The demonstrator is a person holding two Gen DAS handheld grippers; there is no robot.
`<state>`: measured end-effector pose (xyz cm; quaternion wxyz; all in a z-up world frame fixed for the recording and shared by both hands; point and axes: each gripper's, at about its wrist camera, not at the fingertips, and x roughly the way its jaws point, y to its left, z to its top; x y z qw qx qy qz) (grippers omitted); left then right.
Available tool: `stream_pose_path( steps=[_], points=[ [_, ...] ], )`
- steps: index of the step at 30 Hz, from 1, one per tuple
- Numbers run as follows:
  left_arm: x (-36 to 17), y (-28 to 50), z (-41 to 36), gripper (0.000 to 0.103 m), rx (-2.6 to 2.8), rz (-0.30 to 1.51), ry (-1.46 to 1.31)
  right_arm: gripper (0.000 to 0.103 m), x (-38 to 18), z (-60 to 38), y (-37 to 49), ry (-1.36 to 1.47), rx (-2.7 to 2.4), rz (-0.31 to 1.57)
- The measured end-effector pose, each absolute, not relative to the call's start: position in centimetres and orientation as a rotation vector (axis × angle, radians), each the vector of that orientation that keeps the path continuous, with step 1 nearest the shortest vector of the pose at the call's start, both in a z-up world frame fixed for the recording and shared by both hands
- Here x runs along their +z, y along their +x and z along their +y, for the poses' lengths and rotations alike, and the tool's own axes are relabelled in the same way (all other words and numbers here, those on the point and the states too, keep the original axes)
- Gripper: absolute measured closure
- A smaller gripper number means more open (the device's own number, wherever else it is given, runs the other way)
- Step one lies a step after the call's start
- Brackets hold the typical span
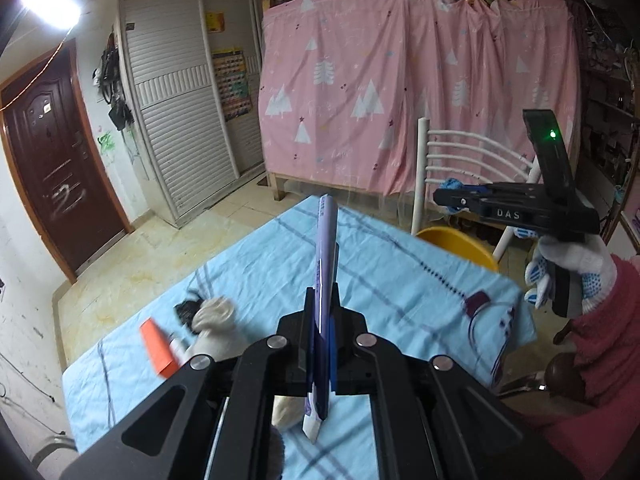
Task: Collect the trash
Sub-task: 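Carry tube and blue ball over the yellow bin and open both tools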
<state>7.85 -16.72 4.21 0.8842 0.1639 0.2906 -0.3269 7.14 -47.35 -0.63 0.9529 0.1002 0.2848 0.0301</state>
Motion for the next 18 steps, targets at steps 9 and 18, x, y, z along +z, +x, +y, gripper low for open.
stream_pose_path(
  steps=[9, 18],
  points=[
    [4.6, 8.6, -22.4, 0.103, -0.738, 0.595, 0.353, 0.073, -1.1, -51.9, 6.1, 0.251, 0.001, 0.564],
    [4.9, 9.3, -29.0, 0.103, -0.811, 0.589, 0.361, 0.073, -2.1, -56.1, 5.7, 0.299, -0.044, 0.562]
  ],
)
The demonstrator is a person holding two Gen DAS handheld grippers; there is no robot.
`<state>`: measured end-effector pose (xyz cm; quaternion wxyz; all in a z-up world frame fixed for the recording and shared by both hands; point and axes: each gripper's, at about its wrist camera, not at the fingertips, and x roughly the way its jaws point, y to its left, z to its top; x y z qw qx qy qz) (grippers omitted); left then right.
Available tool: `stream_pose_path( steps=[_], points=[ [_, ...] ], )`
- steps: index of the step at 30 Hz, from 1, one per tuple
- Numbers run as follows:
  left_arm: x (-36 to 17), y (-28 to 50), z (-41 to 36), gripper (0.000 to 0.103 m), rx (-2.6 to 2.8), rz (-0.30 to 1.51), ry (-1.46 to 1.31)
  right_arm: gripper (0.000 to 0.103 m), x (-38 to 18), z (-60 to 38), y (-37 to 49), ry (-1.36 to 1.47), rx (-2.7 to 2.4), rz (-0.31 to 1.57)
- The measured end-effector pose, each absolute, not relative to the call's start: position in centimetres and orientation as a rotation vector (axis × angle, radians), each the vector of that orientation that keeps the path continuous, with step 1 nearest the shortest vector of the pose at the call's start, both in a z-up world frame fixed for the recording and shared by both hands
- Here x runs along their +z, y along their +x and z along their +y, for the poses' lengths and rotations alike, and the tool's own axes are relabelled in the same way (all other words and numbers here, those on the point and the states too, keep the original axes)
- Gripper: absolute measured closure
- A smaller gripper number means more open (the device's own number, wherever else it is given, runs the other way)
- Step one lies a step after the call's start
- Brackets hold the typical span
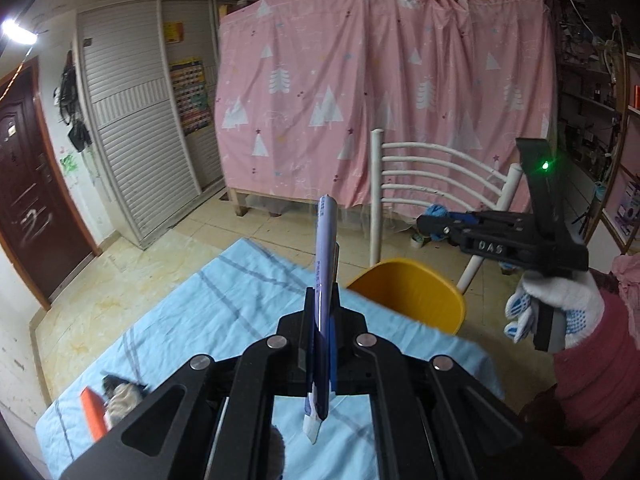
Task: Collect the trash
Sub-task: 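Carry tube and blue ball over the yellow bin and open both tools, then move both tools from the bin back to the pile on the bed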
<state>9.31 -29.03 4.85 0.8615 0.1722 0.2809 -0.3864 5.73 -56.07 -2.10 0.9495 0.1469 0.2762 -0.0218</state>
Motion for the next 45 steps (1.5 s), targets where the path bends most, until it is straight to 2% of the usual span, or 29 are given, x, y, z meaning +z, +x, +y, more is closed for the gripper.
stream_pose_path(
  steps=[17, 19, 21, 23, 31, 35, 37, 39, 40, 42, 45],
  points=[
    [1.9, 11.1, -40.7, 0.103, -0.911, 0.651, 0.422, 0.073, -6.3, -61.1, 6.7, 0.405, -0.061, 0.618],
    [1.5, 11.3, -41.8, 0.103, -0.916, 0.66, 0.425, 0.071, -6.8, -61.4, 6.9, 0.417, -0.056, 0.626],
    [1.1, 11.5, -42.8, 0.103, -0.922, 0.666, 0.426, 0.059, -7.2, -61.6, 7.0, 0.432, -0.051, 0.629],
    [0.8, 11.6, -43.6, 0.103, -0.924, 0.672, 0.425, 0.053, -7.5, -61.9, 6.9, 0.442, -0.05, 0.631],
    [-0.6, 12.3, -46.2, 0.103, -0.927, 0.715, 0.404, 0.048, -7.5, -63.5, 6.0, 0.494, -0.087, 0.599],
    [-0.7, 12.2, -46.5, 0.096, -0.936, 0.723, 0.394, 0.044, -7.2, -63.4, 5.6, 0.495, -0.094, 0.587],
    [-0.7, 12.1, -46.3, 0.085, -0.936, 0.717, 0.395, 0.043, -7.1, -63.3, 5.6, 0.496, -0.093, 0.585],
    [-0.5, 12.0, -45.9, 0.057, -0.925, 0.713, 0.394, 0.043, -6.9, -63.1, 5.5, 0.489, -0.089, 0.583],
    [-0.4, 11.9, -45.6, 0.053, -0.916, 0.705, 0.391, 0.043, -6.9, -63.0, 5.5, 0.488, -0.088, 0.582],
    [-0.1, 11.8, -45.1, 0.047, -0.906, 0.696, 0.383, 0.043, -6.7, -62.7, 5.5, 0.482, -0.084, 0.582],
    [0.5, 11.8, -44.0, 0.045, -0.891, 0.685, 0.36, 0.042, -6.4, -62.1, 5.5, 0.471, -0.075, 0.583]
  ],
)
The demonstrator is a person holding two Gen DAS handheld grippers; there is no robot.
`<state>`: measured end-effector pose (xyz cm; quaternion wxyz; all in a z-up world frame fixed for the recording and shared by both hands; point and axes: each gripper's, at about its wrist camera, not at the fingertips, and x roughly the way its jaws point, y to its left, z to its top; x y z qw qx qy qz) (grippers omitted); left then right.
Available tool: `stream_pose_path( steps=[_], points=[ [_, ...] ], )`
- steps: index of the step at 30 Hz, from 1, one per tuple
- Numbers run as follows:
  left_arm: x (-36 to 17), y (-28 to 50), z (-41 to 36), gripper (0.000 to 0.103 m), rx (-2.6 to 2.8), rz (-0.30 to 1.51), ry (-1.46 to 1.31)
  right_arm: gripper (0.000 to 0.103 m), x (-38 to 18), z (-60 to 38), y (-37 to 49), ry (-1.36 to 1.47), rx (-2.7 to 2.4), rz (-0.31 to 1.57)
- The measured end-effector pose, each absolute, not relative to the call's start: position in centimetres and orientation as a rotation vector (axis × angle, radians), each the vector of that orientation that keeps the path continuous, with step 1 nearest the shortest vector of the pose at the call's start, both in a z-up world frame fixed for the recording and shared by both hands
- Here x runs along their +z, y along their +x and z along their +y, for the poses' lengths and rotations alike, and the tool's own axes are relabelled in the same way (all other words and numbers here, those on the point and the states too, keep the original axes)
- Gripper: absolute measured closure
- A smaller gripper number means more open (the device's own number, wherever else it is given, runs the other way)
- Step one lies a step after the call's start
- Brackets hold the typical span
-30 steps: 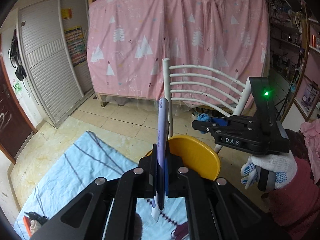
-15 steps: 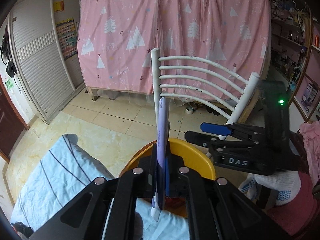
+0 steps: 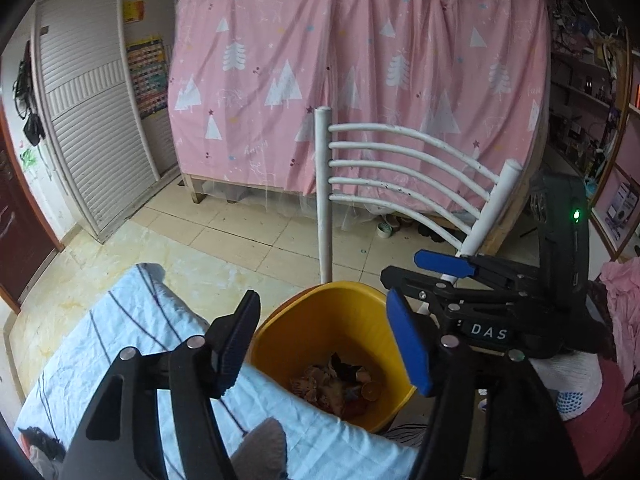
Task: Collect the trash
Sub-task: 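Move both tools from the bin back to the pile on the bed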
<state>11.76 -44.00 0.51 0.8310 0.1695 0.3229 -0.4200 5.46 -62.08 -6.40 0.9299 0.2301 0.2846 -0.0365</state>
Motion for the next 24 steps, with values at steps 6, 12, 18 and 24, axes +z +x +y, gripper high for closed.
stream_pose_path(
  steps=[6, 12, 18, 24],
  points=[
    [2.2, 11.2, -41.0, 0.041, -0.837, 0.643, 0.309, 0.042, -5.6, -60.1, 5.8, 0.439, -0.046, 0.589],
    [3.6, 10.8, -37.1, 0.035, -0.77, 0.609, 0.27, 0.042, -4.7, -57.1, 6.7, 0.394, 0.001, 0.605],
    [4.6, 11.4, -32.3, 0.032, -0.694, 0.588, 0.226, 0.03, -3.9, -53.0, 8.0, 0.331, 0.055, 0.627],
    [5.4, 12.3, -27.4, 0.029, -0.625, 0.58, 0.172, 0.023, -3.0, -48.4, 9.0, 0.275, 0.104, 0.645]
  ],
)
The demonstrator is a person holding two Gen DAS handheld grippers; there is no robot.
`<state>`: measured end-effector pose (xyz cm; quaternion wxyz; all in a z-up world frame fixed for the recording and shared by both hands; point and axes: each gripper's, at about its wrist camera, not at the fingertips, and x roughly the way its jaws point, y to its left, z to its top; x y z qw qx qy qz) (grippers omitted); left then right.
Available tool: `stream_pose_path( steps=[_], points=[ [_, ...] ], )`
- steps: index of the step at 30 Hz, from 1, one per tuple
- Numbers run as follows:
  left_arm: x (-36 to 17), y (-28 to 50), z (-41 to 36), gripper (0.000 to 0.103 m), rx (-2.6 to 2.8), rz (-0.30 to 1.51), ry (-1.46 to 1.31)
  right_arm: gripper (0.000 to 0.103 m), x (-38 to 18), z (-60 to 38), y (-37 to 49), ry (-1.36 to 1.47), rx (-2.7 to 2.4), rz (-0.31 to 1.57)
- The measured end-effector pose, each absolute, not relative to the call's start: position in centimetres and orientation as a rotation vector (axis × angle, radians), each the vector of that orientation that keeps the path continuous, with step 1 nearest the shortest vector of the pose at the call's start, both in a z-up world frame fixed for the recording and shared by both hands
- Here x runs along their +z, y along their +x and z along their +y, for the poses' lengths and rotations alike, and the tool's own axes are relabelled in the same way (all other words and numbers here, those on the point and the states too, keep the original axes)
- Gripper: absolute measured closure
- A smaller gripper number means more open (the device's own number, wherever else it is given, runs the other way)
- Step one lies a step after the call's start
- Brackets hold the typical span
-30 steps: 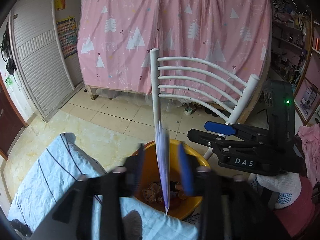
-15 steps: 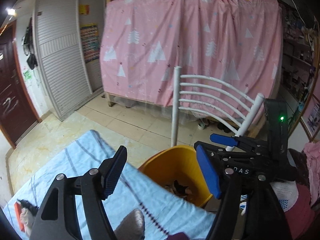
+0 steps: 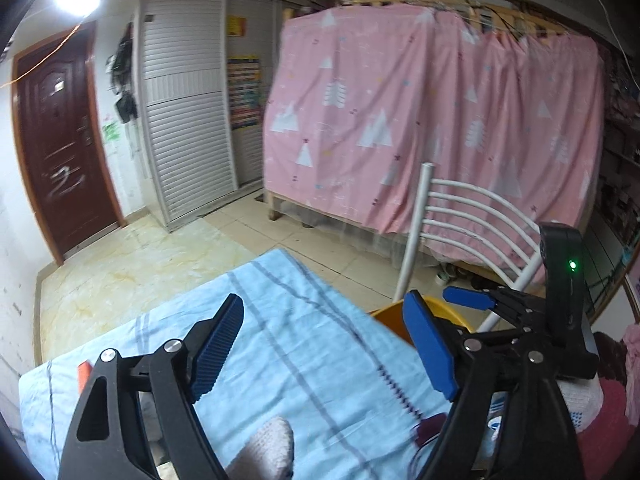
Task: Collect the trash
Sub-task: 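Move both tools from the bin back to the pile on the bed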
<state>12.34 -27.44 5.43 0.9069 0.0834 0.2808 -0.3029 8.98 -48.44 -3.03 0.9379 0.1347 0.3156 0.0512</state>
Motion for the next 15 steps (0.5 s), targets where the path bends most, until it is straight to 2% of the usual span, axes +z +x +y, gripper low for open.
stream_pose_path(
  steps=[9, 15],
  points=[
    [5.5, 13.8, -20.0, 0.027, -0.506, 0.588, 0.111, 0.013, -2.3, -41.5, 10.4, 0.194, 0.185, 0.667],
    [5.1, 15.1, -15.8, 0.026, -0.433, 0.606, 0.085, 0.011, -2.0, -37.0, 11.0, 0.133, 0.249, 0.693]
  ],
)
